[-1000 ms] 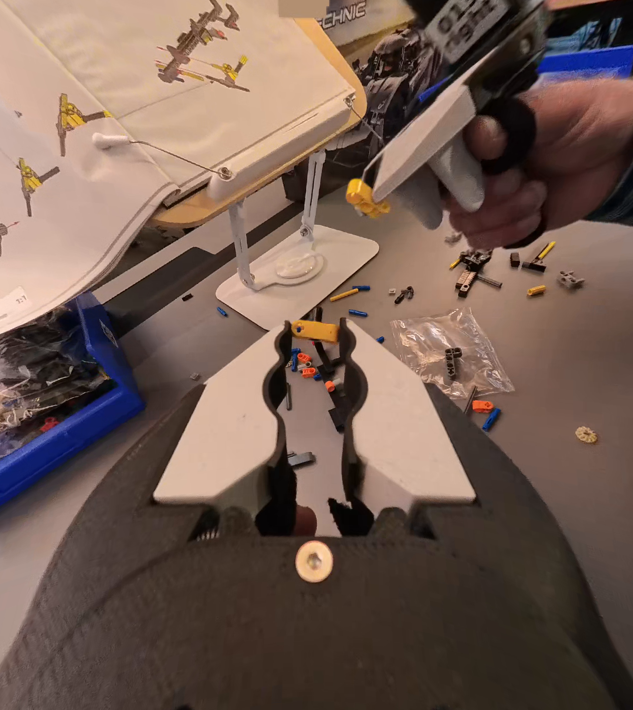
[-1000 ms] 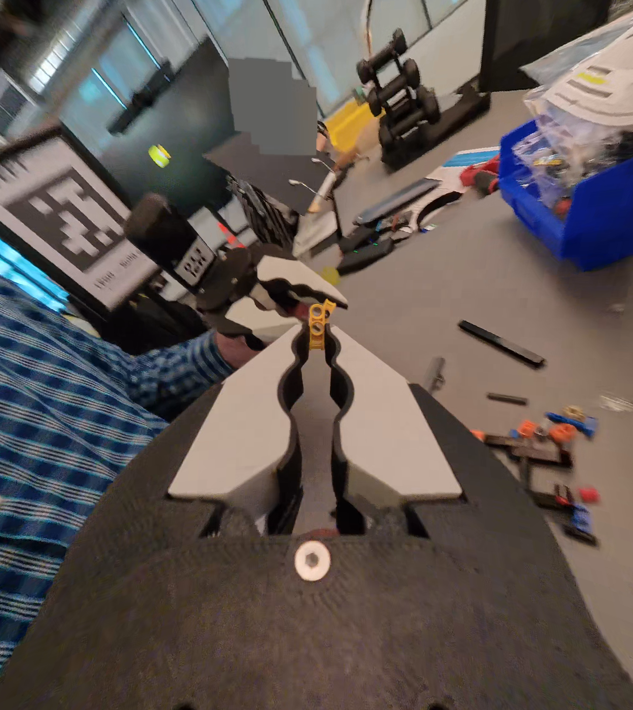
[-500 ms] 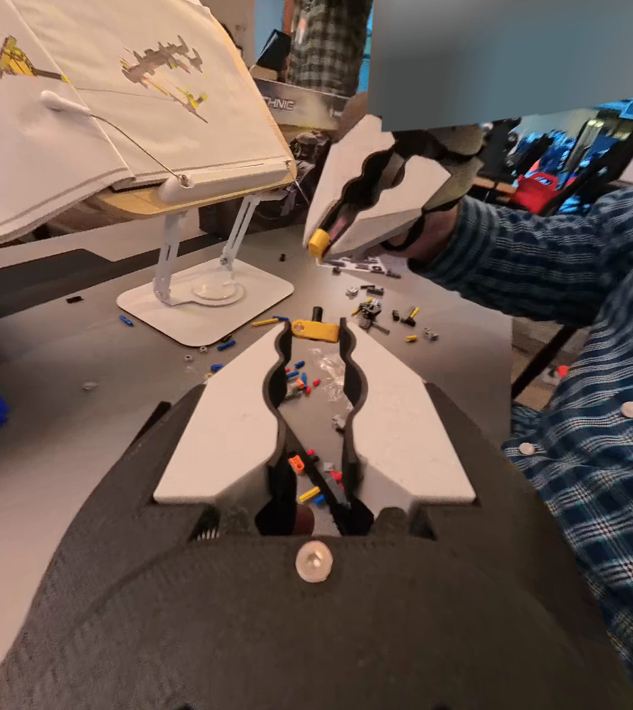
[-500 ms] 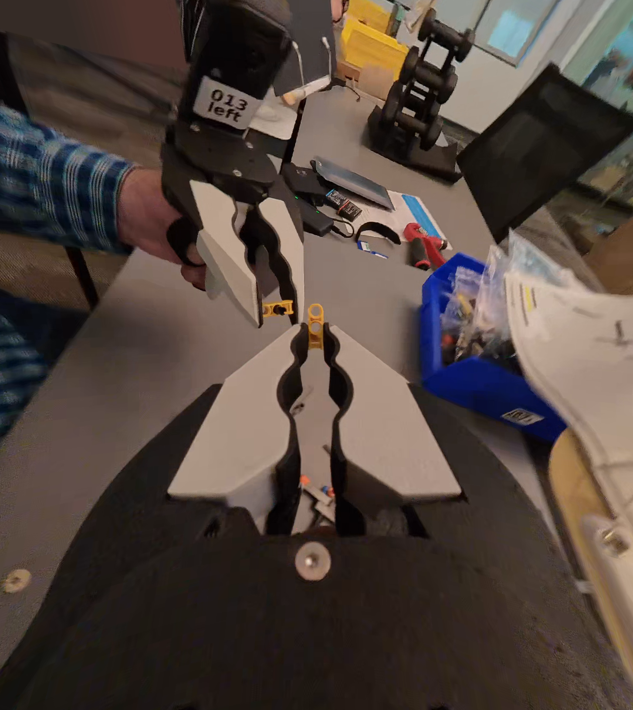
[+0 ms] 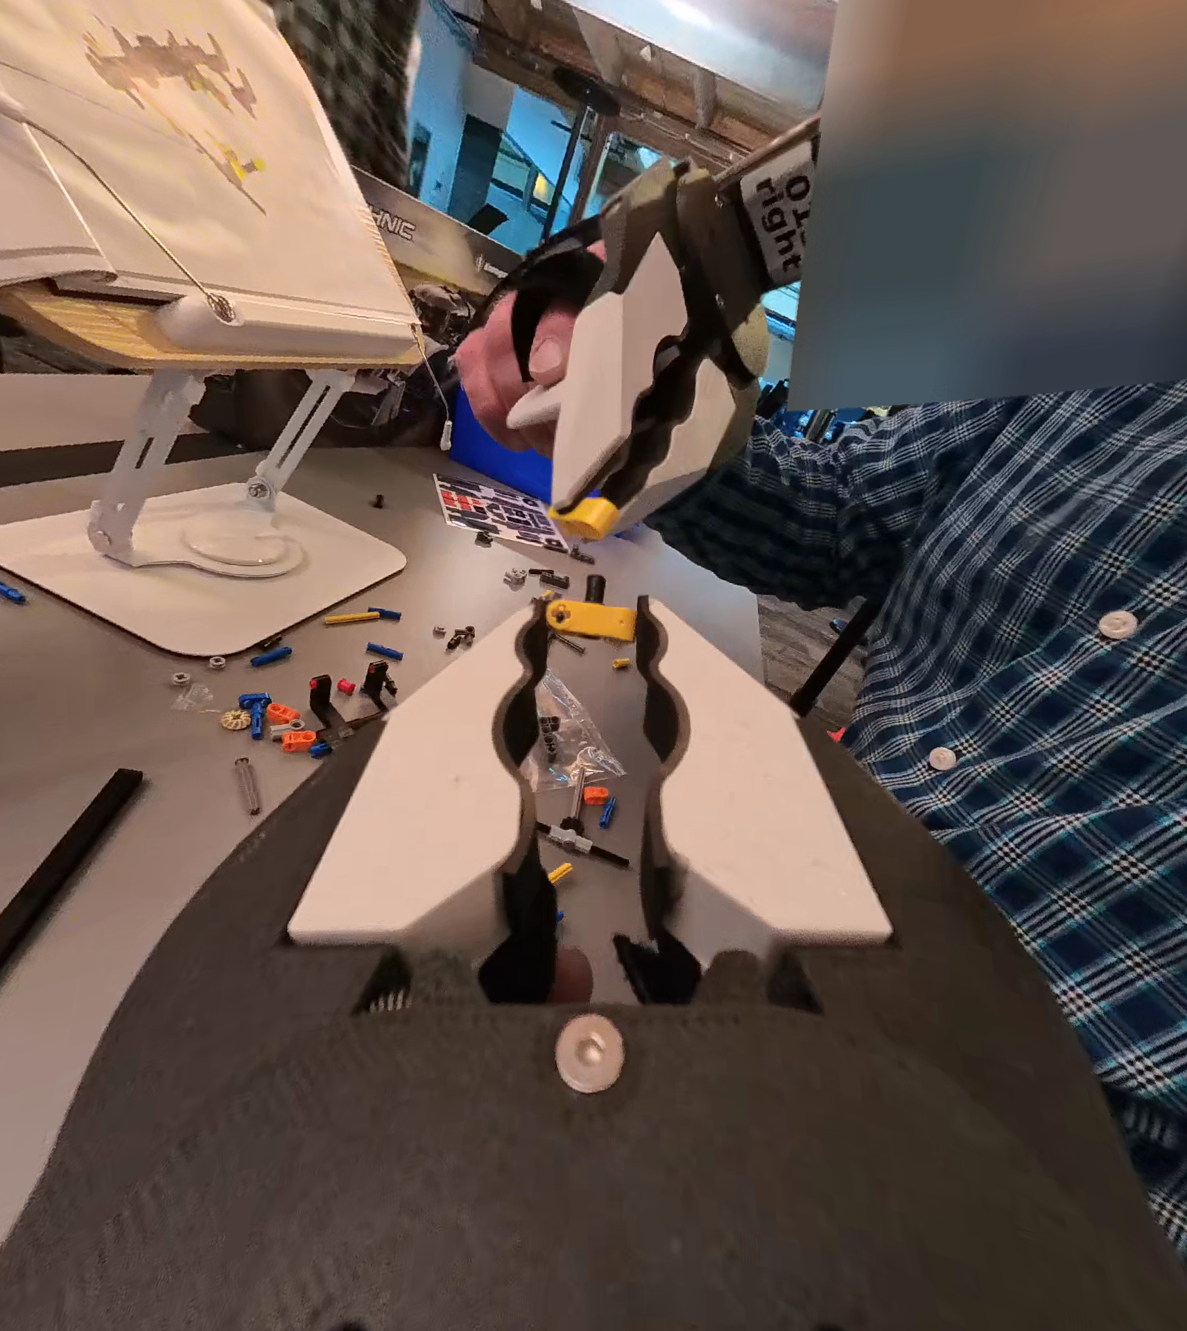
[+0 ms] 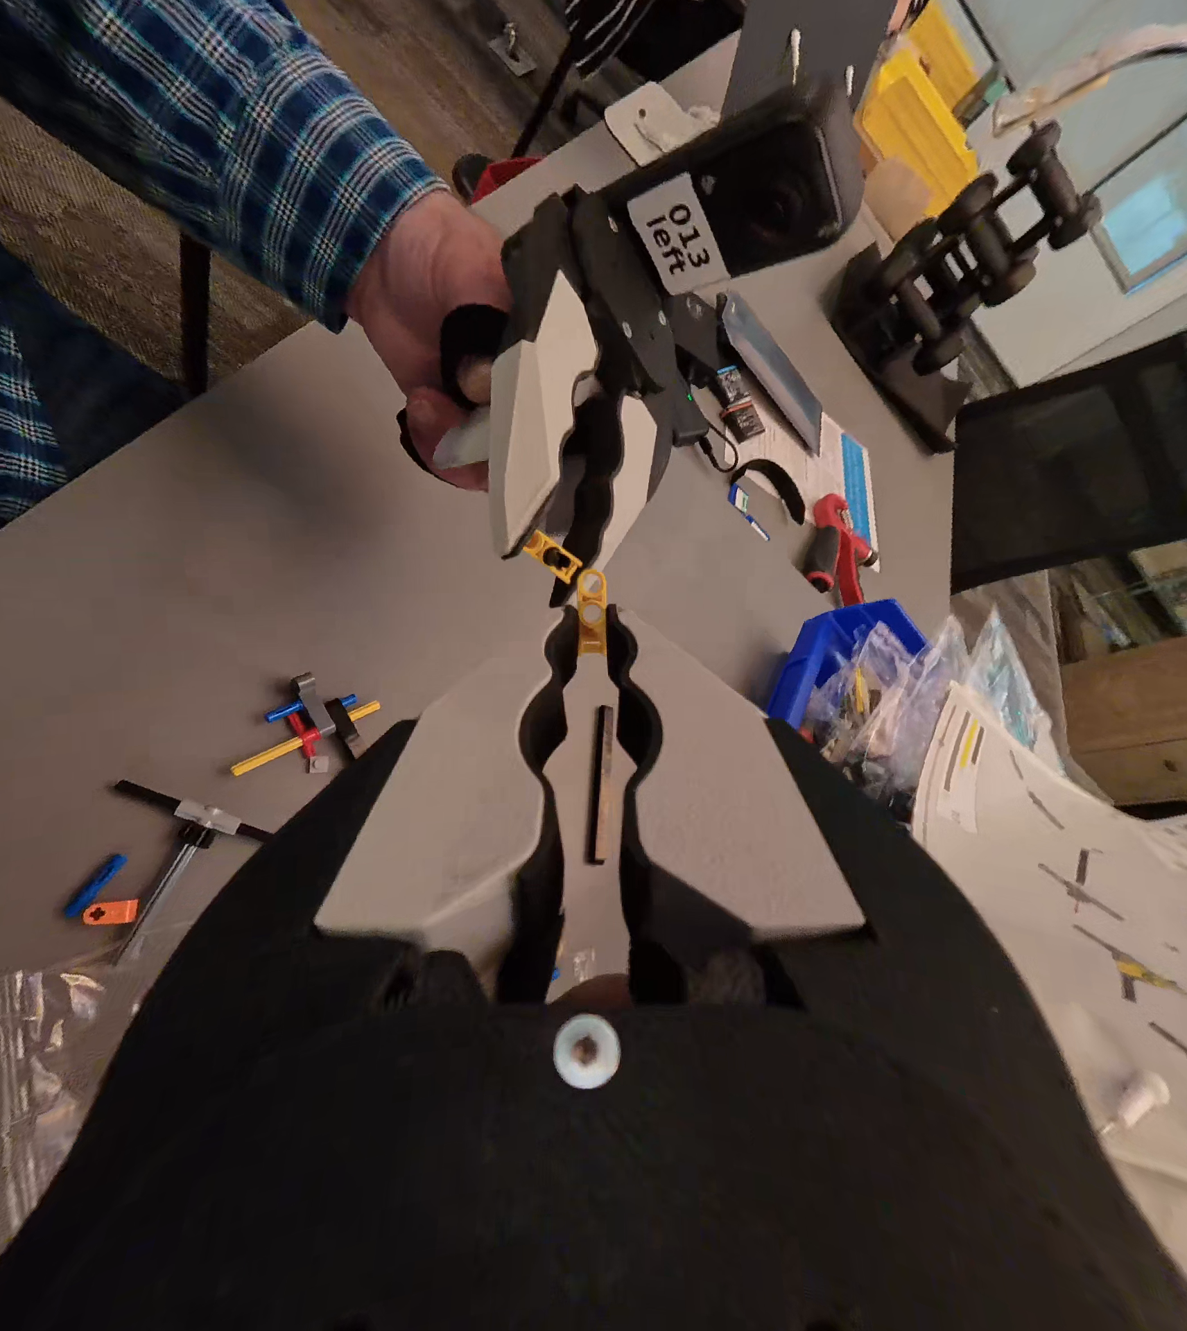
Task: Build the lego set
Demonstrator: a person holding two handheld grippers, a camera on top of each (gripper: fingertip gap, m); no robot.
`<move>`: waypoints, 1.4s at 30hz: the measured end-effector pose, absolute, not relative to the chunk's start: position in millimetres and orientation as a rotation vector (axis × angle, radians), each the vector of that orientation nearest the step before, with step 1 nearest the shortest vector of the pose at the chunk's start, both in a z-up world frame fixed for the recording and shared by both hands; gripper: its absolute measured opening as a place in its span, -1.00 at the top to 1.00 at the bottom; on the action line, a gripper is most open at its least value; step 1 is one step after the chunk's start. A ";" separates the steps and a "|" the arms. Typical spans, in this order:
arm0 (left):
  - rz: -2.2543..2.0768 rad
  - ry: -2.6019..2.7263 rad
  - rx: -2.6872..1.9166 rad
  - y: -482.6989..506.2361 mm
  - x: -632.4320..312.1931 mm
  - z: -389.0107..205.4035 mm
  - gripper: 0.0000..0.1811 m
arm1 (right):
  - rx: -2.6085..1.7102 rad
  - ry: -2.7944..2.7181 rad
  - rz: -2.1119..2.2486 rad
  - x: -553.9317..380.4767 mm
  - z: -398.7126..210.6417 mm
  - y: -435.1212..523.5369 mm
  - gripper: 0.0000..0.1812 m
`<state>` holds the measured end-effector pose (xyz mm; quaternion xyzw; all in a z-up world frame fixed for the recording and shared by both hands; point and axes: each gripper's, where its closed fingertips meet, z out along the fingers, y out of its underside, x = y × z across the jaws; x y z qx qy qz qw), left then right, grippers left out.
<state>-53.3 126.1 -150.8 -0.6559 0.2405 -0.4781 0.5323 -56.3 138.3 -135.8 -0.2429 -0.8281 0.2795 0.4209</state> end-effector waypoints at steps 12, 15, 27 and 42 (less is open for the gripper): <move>-1.167 0.582 -1.583 124.1 -52.4 -157.8 0.76 | -0.600 -2.063 0.674 -55.1 -134.8 132.8 0.94; -1.164 0.577 -1.597 125.1 -54.6 -163.0 0.76 | -0.612 -2.064 0.680 -56.5 -139.0 131.3 0.94; -1.192 0.552 -1.615 128.5 -59.6 -175.3 0.76 | -0.655 -2.061 0.721 -64.5 -148.6 133.8 0.94; -1.091 0.557 -1.676 134.2 -68.6 -185.5 0.76 | -0.720 -2.090 0.754 -63.5 -159.8 139.1 0.94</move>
